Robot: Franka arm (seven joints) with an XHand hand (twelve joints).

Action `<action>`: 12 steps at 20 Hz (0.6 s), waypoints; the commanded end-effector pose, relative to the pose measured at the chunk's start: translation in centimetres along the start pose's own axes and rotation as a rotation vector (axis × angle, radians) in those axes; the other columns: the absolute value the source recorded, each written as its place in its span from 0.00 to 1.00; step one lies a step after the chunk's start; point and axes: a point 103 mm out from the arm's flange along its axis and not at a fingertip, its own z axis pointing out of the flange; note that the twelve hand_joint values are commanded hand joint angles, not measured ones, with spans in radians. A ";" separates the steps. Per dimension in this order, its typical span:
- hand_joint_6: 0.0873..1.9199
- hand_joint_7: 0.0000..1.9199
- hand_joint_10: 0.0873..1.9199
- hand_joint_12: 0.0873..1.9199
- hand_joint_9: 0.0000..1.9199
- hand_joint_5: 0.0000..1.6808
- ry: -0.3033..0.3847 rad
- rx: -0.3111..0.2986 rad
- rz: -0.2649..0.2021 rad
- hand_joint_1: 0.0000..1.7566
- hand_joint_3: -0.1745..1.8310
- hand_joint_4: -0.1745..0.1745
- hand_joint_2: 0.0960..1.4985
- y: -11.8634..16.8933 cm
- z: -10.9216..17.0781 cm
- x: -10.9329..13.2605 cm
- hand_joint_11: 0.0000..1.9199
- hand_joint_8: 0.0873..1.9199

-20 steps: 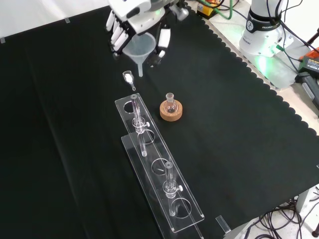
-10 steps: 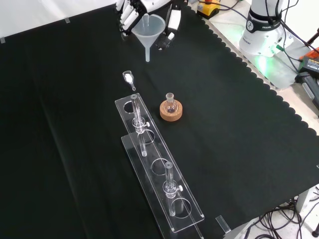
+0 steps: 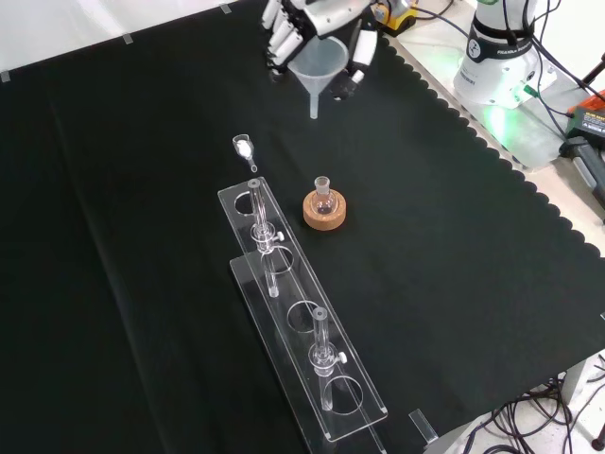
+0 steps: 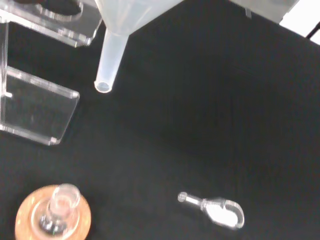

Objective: Place the funnel on the round-bottom flask.

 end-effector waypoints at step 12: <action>0.36 0.53 0.15 0.48 0.73 0.57 0.014 0.017 0.033 0.47 0.37 0.27 0.47 -1.2 4.5 3.5 0.53 0.38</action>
